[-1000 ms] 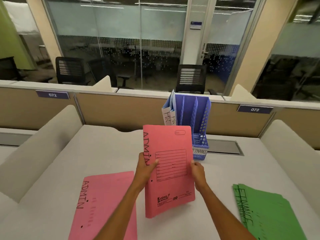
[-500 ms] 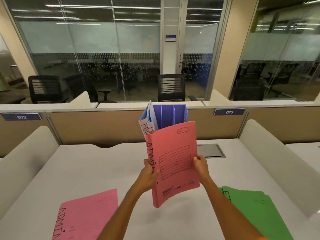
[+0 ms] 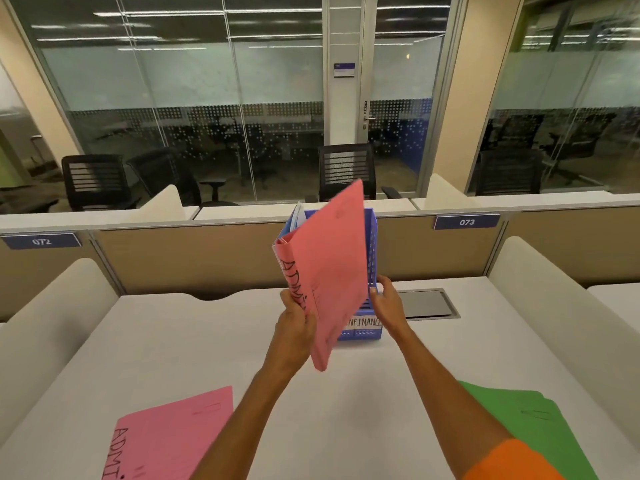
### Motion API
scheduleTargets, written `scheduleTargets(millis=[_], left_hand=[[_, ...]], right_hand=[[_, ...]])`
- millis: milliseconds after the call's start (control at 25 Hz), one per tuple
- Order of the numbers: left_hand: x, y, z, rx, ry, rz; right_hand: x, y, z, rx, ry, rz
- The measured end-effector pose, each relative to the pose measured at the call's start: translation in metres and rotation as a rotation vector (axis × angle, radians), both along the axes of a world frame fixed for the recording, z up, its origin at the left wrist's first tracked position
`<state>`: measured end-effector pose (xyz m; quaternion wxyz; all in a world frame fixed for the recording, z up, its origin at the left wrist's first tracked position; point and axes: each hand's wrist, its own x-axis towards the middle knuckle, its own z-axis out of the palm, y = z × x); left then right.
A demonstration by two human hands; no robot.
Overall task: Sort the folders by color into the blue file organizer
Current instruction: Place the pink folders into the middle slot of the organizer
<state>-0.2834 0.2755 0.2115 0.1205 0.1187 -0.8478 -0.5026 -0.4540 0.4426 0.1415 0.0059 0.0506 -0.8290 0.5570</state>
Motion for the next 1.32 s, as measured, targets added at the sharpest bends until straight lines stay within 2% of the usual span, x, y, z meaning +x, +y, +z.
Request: scheduleTargets(millis=[120, 280, 520, 640, 800, 920, 1040, 1240, 1320], left_hand=[[-0.019, 0.001, 0.019, -0.025, 0.119, 0.094], [-0.051, 0.003, 0.030, -0.008, 0.234, 0.124], [-0.105, 0.012, 0.030, 0.066, 0.233, 0.175], [-0.123, 0.022, 0.021, 0.019, 0.206, 0.212], [-0.145, 0.026, -0.009, 0.100, 0.150, 0.274], [-0.153, 0.031, -0.017, 0.203, 0.174, 0.307], [-0.159, 0.033, -0.017, 0.042, 0.175, 0.324], [-0.167, 0.037, -0.030, 0.011, 0.241, 0.346], [-0.168, 0.042, -0.030, 0.064, 0.233, 0.358]], right_hand=[[-0.007, -0.005, -0.018, 0.198, 0.107, 0.061], [-0.006, -0.014, -0.036, 0.355, 0.196, 0.136], [-0.027, -0.019, -0.071, 0.673, 0.226, 0.223], [-0.036, -0.017, -0.085, 0.767, 0.247, 0.254], [-0.037, -0.014, -0.112, 0.801, 0.247, 0.249], [-0.034, -0.012, -0.128, 0.826, 0.324, 0.210], [-0.034, -0.012, -0.130, 0.812, 0.331, 0.194], [-0.036, -0.012, -0.129, 0.809, 0.337, 0.172], [-0.035, -0.012, -0.127, 0.800, 0.327, 0.169]])
